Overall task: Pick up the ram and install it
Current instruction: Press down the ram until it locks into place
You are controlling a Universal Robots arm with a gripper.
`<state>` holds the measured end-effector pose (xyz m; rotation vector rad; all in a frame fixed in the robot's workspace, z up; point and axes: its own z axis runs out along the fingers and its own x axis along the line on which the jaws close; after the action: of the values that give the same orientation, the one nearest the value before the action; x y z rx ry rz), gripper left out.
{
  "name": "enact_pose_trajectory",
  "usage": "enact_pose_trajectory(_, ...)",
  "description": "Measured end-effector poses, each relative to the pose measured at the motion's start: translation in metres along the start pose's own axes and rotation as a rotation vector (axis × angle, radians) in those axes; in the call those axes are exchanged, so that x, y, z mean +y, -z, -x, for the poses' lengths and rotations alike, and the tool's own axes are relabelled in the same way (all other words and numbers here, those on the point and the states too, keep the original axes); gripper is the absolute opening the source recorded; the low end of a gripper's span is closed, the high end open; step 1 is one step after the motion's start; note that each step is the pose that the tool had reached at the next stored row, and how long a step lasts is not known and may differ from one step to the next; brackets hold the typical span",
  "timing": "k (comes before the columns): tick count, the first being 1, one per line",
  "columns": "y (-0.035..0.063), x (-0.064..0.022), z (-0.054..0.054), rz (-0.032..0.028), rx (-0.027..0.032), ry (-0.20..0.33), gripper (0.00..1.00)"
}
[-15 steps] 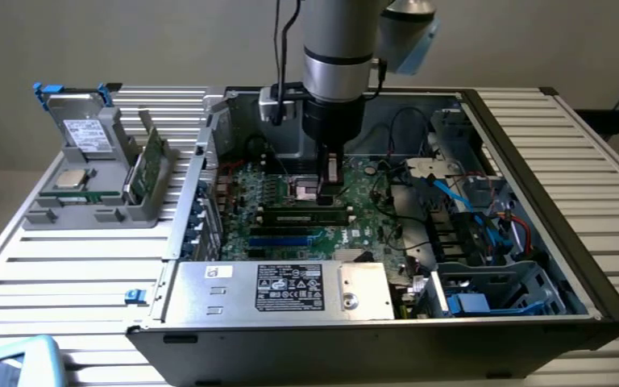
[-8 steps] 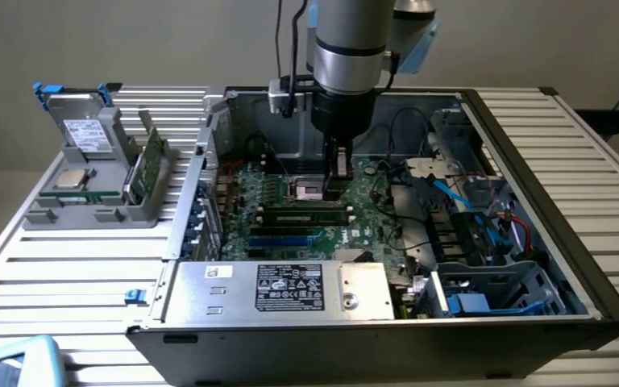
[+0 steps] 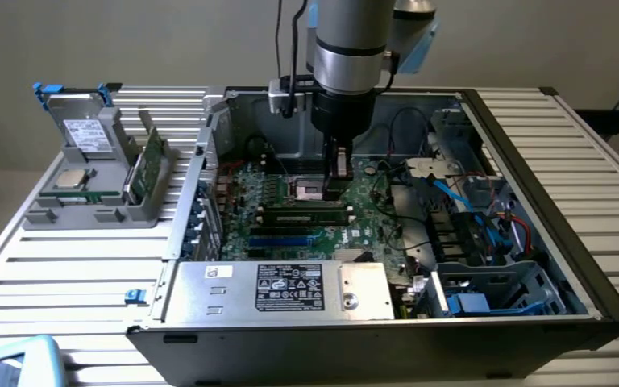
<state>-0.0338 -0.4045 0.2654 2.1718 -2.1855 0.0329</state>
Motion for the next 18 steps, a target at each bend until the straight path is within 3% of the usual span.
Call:
enact_pose_trajectory(2, 0.0000, 0.0000, 0.000, 0.0000, 0.0000, 0.000, 0.20)
enact_pose_trajectory(4, 0.0000, 0.0000, 0.000, 0.0001, 0.0002, 0.000, 0.11)
enact_pose_trajectory(7, -0.0002, -0.0009, 0.000, -0.0001, 0.0002, -0.001, 0.11)
enact_pose_trajectory(10, -0.0020, -0.0079, 0.000, 0.0001, 0.0000, -0.001, 0.11)
enact_pose_trajectory(18, -0.0163, -0.0082, -0.001, -0.0045, -0.0008, -0.011, 0.11)
